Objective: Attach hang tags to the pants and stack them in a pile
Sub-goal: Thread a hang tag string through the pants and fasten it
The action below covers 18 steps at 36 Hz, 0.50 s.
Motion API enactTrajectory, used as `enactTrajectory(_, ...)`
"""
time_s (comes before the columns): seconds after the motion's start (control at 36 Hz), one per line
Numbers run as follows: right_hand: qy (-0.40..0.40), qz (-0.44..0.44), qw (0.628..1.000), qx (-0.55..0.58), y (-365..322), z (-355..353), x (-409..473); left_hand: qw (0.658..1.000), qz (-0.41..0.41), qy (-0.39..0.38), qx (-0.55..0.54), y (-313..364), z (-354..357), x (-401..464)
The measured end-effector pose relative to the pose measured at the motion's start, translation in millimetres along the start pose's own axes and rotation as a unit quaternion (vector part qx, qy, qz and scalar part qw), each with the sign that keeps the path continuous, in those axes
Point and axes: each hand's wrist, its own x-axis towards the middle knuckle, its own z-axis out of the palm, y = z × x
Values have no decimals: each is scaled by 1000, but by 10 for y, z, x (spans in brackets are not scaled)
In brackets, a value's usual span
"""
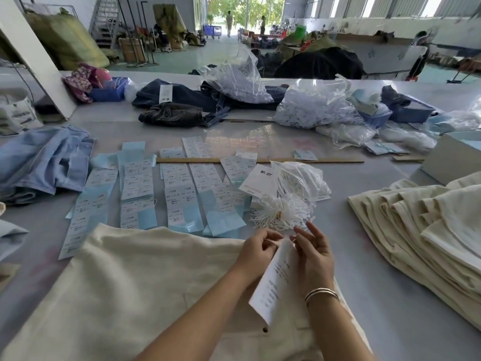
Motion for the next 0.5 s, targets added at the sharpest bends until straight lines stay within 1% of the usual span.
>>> enactTrajectory(0.08,2,-14,1000,11,56,-51,-9,993,40,49,99,-23,17,48)
enactTrajectory(0.17,11,-33,999,28,88,-111,-8,977,16,95,191,38,14,163)
enactTrajectory(0.19,15,-37,998,38,97,-128,-2,970,-4,84,228,68,2,214)
enactTrajectory(0.22,17,-37,998,51,107,-141,-1,962,-28,56,267,98,-6,265)
enactTrajectory(0.28,20,-36,997,65,126,-155,2,940,-84,-22,329,162,3,368)
enactTrajectory(0.33,23,-38,997,63,144,-156,2,923,-142,-72,349,210,30,478)
enactTrajectory(0.42,28,-47,996,67,156,-156,13,916,-207,-83,332,230,78,651)
enactTrajectory(0.5,30,-45,996,65,167,-163,22,905,-234,-79,347,262,169,775)
